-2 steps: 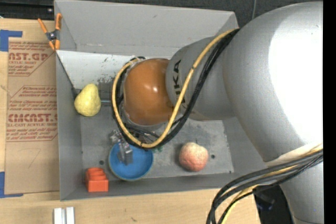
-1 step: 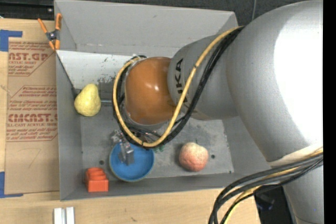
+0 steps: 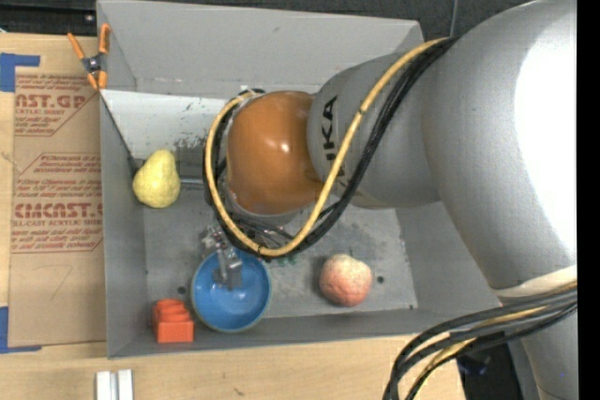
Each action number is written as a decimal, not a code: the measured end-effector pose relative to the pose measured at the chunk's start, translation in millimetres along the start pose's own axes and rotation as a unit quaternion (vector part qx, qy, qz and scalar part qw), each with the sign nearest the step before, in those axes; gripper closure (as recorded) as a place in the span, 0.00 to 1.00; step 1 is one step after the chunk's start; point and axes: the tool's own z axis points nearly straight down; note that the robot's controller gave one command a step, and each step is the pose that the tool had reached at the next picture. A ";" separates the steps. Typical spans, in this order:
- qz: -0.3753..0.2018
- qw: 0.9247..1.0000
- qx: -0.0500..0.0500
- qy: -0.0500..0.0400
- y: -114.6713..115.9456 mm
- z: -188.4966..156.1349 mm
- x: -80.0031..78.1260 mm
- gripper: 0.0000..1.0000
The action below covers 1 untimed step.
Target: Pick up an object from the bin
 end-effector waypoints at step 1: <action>0.000 1.000 0.000 -0.004 0.2 -13.3 -2.2 1.00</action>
Offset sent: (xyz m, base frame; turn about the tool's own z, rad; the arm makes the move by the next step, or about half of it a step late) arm 0.0001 0.0001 0.0215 0.0000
